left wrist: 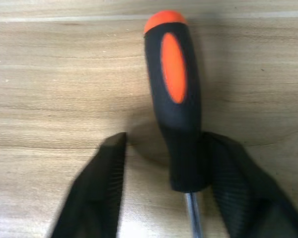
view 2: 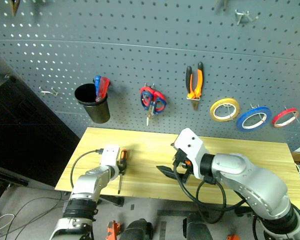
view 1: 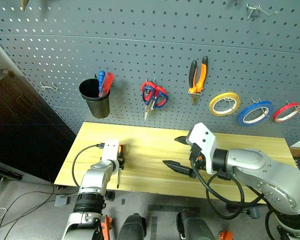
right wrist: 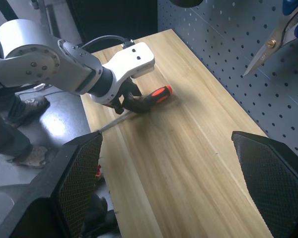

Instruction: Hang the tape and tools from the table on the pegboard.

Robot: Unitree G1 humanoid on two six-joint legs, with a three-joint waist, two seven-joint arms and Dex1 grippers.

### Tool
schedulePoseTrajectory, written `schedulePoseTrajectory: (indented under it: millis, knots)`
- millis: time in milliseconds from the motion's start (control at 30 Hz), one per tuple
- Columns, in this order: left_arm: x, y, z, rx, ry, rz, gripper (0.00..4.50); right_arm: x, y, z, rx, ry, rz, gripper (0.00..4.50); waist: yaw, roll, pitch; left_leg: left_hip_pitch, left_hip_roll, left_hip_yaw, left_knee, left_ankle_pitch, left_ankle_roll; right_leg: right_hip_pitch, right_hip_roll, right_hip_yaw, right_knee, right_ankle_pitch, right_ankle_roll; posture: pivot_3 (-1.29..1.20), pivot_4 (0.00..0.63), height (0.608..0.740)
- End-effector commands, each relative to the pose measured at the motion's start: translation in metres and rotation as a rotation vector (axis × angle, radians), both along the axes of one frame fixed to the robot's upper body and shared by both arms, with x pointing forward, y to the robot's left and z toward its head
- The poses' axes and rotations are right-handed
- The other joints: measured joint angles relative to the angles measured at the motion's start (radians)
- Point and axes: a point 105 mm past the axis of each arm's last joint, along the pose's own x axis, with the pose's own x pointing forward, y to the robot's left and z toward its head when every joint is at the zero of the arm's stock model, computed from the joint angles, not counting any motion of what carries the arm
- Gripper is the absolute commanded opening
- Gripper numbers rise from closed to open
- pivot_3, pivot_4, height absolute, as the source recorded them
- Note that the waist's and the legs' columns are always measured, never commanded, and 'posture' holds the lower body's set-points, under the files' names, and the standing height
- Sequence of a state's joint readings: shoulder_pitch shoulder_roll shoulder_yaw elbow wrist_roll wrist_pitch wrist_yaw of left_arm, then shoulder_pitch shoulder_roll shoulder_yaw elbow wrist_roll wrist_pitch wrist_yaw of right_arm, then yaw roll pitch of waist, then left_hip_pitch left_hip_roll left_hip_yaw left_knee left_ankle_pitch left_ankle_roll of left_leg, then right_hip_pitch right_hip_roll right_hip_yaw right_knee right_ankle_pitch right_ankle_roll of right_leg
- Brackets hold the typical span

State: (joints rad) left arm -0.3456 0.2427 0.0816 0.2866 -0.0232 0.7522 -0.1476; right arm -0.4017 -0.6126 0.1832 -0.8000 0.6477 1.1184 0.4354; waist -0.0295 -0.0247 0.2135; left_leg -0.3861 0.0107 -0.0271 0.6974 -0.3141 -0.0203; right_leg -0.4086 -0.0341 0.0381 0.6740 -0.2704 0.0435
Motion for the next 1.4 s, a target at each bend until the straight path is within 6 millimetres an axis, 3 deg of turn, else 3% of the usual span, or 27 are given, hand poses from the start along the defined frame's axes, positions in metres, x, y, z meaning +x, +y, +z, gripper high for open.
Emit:
schedulePoseTrajectory:
  millis: [33, 100, 200, 333, 500, 633, 733, 900, 1100, 1200, 1400]
  knots:
    - [-0.002, 0.009, -0.002, 0.028, -0.017, -0.003, 1.13, 0.000, -0.002, 0.008, 0.010, -0.051, 0.007, 4.50, -0.001, 0.000, 0.000, 0.000, 0.000, 0.000, 0.000, 0.000, 0.000, 0.000, 0.000, 0.000, 0.000, 0.000, 0.000, -0.03, 0.193, 0.740]
    - [0.000, 0.011, 0.006, 0.045, -0.062, -0.021, 0.58, 0.001, -0.003, 0.011, 0.017, -0.076, 0.008, 4.50, -0.001, 0.000, 0.000, 0.000, 0.000, 0.000, 0.000, 0.000, 0.000, 0.000, 0.000, 0.000, 0.000, 0.000, 0.000, -0.03, 0.193, 0.740]
    - [0.005, 0.010, 0.037, 0.158, -0.258, -0.161, 0.59, 0.002, -0.003, 0.021, 0.053, -0.148, 0.012, 4.50, -0.002, 0.000, 0.000, 0.000, 0.000, 0.000, -0.001, 0.000, 0.000, 0.000, 0.000, 0.000, 0.000, 0.000, 0.000, -0.03, 0.187, 0.740]
    - [-0.008, 0.014, 0.065, 0.242, -0.427, -0.256, 0.59, 0.000, -0.001, 0.034, 0.106, -0.232, 0.038, 4.50, 0.001, 0.000, 0.000, -0.001, 0.000, 0.001, -0.002, 0.000, -0.001, -0.002, -0.002, 0.001, -0.001, 0.000, 0.000, -0.02, 0.183, 0.740]
    - [-0.045, -0.002, 0.137, 0.344, -0.814, -0.462, 0.59, -0.012, 0.005, 0.060, 0.222, -0.271, 0.152, 4.50, 0.002, 0.000, -0.001, -0.005, 0.000, 0.001, -0.002, 0.000, -0.001, -0.004, -0.005, 0.001, -0.004, 0.000, 0.000, 0.02, 0.173, 0.740]
    - [-0.056, -0.024, 0.183, 0.277, -1.018, -0.491, 0.59, -0.007, 0.000, 0.067, 0.235, -0.285, 0.165, 4.50, 0.031, 0.000, -0.003, -0.007, 0.000, -0.001, -0.002, 0.000, -0.001, -0.004, -0.005, -0.001, -0.005, 0.000, -0.001, 0.07, 0.161, 0.740]
    - [-0.050, -0.031, 0.227, 0.247, -1.167, -0.454, 0.59, -0.001, -0.003, 0.070, 0.220, -0.300, 0.169, 4.50, 0.048, 0.000, -0.003, -0.007, 0.000, -0.002, -0.002, 0.000, 0.000, -0.002, -0.005, -0.003, -0.007, 0.000, -0.001, 0.08, 0.156, 0.740]
    - [-0.022, -0.023, 0.306, 0.220, -1.384, -0.282, 0.59, 0.008, -0.005, 0.074, 0.204, -0.319, 0.163, 4.50, 0.058, -0.002, -0.005, -0.008, -0.001, -0.004, 0.000, 0.000, 0.000, -0.002, 0.000, -0.009, -0.006, 0.001, 0.000, 0.10, 0.147, 0.740]
    - [-0.006, -0.019, 0.338, 0.157, -1.446, -0.205, 0.59, 0.010, -0.005, 0.074, 0.199, -0.328, 0.163, 4.50, 0.053, -0.003, -0.010, -0.009, -0.001, 0.001, -0.001, 0.002, -0.003, -0.004, 0.002, -0.006, -0.009, 0.001, 0.000, 0.08, 0.143, 0.740]
    - [0.005, -0.019, 0.331, 0.152, -1.431, -0.197, 0.59, 0.009, -0.005, 0.074, 0.198, -0.327, 0.159, 4.50, 0.054, -0.004, -0.011, -0.014, -0.001, 0.001, 0.000, 0.002, -0.004, -0.009, 0.002, -0.006, -0.008, 0.001, 0.000, 0.07, 0.141, 0.740]
    - [0.027, -0.020, 0.300, 0.122, -1.350, -0.186, 0.59, 0.007, -0.006, 0.075, 0.194, -0.331, 0.153, 4.50, 0.054, -0.006, -0.012, -0.014, -0.001, 0.003, 0.000, 0.002, -0.004, -0.011, 0.002, -0.004, -0.006, 0.001, 0.000, 0.04, 0.139, 0.740]
